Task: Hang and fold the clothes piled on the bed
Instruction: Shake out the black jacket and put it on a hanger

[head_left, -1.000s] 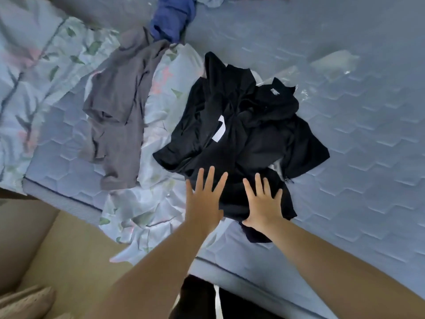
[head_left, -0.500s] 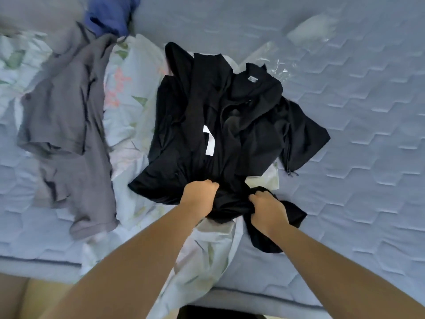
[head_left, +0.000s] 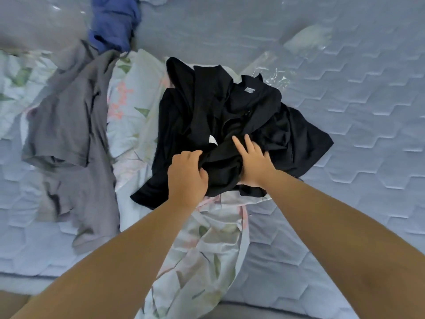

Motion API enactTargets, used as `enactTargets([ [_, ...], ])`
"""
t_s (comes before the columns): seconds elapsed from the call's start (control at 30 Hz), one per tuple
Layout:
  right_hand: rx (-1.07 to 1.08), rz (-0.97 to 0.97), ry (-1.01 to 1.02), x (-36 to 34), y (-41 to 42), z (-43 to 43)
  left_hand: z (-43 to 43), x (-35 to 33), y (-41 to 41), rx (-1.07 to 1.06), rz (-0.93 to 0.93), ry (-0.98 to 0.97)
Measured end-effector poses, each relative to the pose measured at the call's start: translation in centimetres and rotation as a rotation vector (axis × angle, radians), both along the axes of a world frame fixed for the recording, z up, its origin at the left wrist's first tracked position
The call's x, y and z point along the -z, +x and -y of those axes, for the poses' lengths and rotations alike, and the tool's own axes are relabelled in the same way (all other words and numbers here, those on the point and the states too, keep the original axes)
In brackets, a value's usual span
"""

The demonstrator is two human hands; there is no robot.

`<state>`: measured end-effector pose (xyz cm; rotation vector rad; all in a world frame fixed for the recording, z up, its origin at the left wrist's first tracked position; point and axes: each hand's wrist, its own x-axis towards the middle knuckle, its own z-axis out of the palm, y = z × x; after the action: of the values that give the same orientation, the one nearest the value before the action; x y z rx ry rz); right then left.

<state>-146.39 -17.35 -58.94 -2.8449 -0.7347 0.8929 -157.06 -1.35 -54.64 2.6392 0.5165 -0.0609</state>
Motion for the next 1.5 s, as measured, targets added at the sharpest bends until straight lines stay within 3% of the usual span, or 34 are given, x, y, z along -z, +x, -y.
enactTargets([
  [0.1,0.025,0.159,-0.067,2.0,-0.8,-0.4,0.3,0.6,-1.4,0.24,-0.162,0.163],
  [0.17,0.14,0.276,0.027,2.2,-1.5,-0.9,0.7,0.6,-2.1,0.351,-0.23,0.246],
  [0.23,0.198,0.273,0.118,1.4,-2.6,-0.7,1.3,0.5,-2.2,0.417,-0.263,0.288],
  [0.3,0.182,0.153,0.187,-0.2,-4.1,0.3,1.8,0.4,-2.1,0.467,-0.272,0.327],
  [0.47,0.05,-0.422,0.297,-6.4,-6.9,4.0,2.9,0.0,-0.3,0.509,-0.33,0.388],
  [0.6,0.058,-0.641,0.199,-10.8,-6.8,7.5,5.0,-0.2,-0.1,0.649,-0.404,0.195],
  [0.77,0.088,-0.507,0.115,-12.2,-4.5,10.4,7.3,-0.6,-1.2,0.311,-0.817,-0.501],
  [0.83,0.046,-0.56,-0.032,-12.4,-3.3,11.2,7.4,-1.7,-1.7,0.29,-0.923,-0.572],
  [0.9,0.039,-0.457,-0.049,-11.8,-2.5,11.3,7.3,-2.8,-1.8,0.295,-0.783,-0.463],
  [1.0,0.192,0.047,0.272,-9.0,-2.5,10.6,6.6,-3.8,-1.0,0.202,-0.207,-0.071],
  [1.03,0.236,0.171,0.346,-8.1,-2.2,10.2,6.3,-3.6,-0.4,0.181,-0.113,0.054],
  [1.1,0.259,0.243,0.346,-6.6,-0.8,9.3,5.7,-2.6,0.7,0.181,-0.174,0.156],
  [1.2,0.18,0.113,0.094,-4.3,2.4,8.4,5.6,-1.1,2.6,0.232,-0.406,0.162],
  [1.3,0.158,0.042,-0.08,-1.8,5.5,8.2,4.6,1.2,3.6,0.214,-0.522,0.14],
  [1.4,0.298,-0.084,-0.017,0.6,6.5,8.1,3.8,3.9,3.5,0.097,-0.556,-0.05],
  [1.5,0.425,-0.064,0.091,2.4,5.7,7.7,3.9,5.5,3.0,0.06,-0.447,-0.038],
])
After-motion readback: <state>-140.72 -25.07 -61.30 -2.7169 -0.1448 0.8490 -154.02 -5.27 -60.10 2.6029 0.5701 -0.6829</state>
